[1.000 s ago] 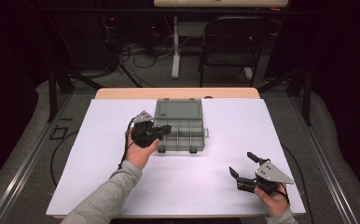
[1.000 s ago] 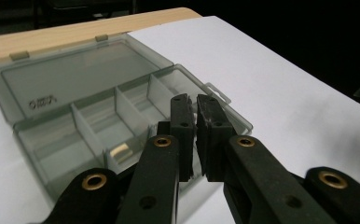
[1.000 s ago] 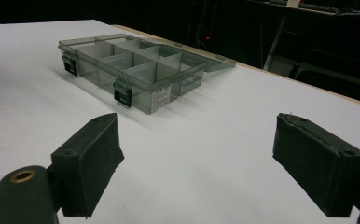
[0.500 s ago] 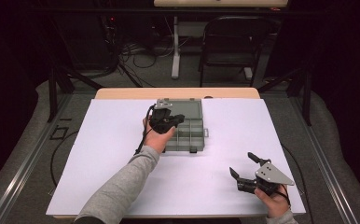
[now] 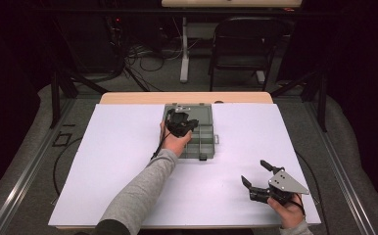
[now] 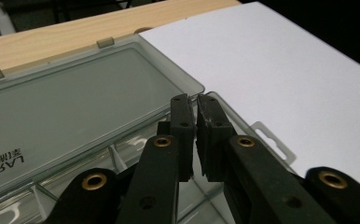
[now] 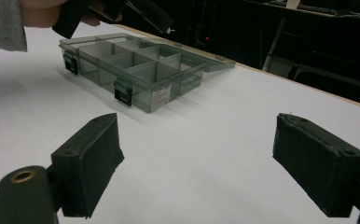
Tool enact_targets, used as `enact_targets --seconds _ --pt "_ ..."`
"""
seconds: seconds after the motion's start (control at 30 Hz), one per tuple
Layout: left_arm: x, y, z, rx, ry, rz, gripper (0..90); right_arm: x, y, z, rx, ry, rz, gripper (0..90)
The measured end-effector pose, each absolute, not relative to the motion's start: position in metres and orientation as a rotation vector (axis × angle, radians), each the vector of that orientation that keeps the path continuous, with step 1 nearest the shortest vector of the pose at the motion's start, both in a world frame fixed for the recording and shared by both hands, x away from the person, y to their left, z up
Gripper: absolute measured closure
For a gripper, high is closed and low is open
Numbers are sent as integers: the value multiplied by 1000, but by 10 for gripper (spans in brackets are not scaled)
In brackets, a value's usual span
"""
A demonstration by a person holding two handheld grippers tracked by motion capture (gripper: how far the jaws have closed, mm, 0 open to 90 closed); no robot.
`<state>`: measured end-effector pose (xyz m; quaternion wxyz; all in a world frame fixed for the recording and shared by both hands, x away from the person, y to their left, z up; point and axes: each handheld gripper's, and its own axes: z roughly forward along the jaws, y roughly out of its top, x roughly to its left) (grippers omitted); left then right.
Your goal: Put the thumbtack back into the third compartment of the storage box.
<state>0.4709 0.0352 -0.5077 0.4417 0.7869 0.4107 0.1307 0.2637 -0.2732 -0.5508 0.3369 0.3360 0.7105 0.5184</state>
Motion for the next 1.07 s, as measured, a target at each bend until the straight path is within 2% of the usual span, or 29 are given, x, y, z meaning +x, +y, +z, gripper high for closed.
enact_targets --seconds 0.5,0.57,0.73,0.8,1.07 --pt "478 33 -527 2036 1079 298 845 263 -273 -551 874 1858 1351 143" --pt "477 33 -526 2028 1075 284 788 263 -273 -551 873 1859 1352 143" --pt "468 40 -516 2015 1022 317 536 263 -274 -551 874 1857 1350 143" --pt "462 45 -511 2007 1001 320 462 263 -274 -551 874 1855 1350 143" --pt "425 91 -500 1927 960 304 336 261 -275 -551 882 1849 1337 143"
